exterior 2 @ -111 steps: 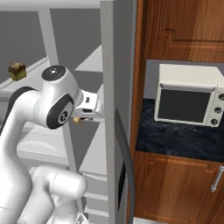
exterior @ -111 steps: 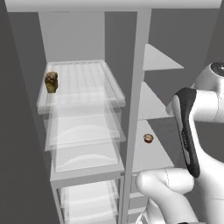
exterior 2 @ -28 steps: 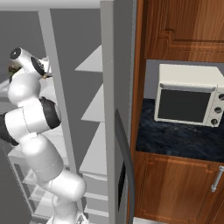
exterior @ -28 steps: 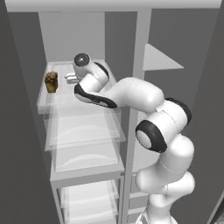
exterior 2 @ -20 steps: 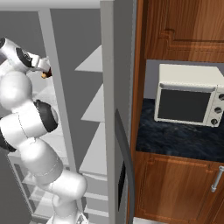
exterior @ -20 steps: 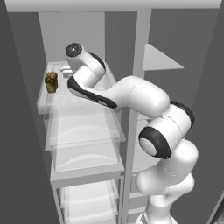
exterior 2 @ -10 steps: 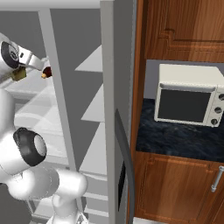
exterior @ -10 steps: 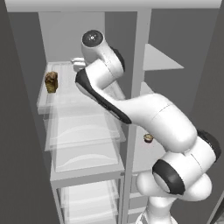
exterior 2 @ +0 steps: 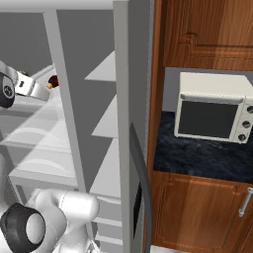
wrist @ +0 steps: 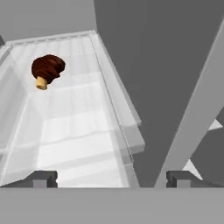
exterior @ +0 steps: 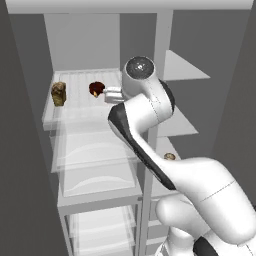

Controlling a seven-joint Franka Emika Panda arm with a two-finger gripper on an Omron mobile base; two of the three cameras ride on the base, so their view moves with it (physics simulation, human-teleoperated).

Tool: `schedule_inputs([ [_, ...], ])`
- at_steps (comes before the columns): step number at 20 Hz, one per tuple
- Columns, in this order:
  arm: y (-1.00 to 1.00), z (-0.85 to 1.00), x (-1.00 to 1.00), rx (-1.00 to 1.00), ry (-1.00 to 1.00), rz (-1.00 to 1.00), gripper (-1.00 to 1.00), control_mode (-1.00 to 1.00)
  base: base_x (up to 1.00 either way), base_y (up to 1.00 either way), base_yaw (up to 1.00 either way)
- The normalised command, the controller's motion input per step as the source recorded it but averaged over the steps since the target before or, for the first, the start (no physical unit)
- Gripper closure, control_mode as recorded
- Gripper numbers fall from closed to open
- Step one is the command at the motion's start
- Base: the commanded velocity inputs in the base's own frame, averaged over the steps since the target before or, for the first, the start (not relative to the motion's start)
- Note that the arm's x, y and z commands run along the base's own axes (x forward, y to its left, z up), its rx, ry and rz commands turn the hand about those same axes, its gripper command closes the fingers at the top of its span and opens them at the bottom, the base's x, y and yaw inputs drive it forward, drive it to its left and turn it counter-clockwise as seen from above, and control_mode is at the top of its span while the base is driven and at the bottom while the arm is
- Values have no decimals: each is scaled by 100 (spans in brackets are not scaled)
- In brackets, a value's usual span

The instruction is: Pick up the frozen steak from the freezer, place it on any shelf in the fridge, and close the fridge and freezer doors when done.

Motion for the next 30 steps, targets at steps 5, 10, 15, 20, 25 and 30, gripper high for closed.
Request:
schedule_inputs([
  [5, -49, 3, -100, 0, 21, 6, -100, -100, 0, 0, 0],
  [10, -94, 0, -100, 0, 23, 4, -100, -100, 0, 0, 0],
  [15, -62, 0, -41, -2, 1, 0, -100, -100, 0, 0, 0],
  [20, 0, 0, 0, 0, 0, 0, -100, -100, 0, 0, 0],
  [25, 0, 0, -4, 0, 0, 0, -100, -100, 0, 0, 0],
  [30, 0, 0, -6, 0, 0, 0, -100, 100, -44, -4, 0],
])
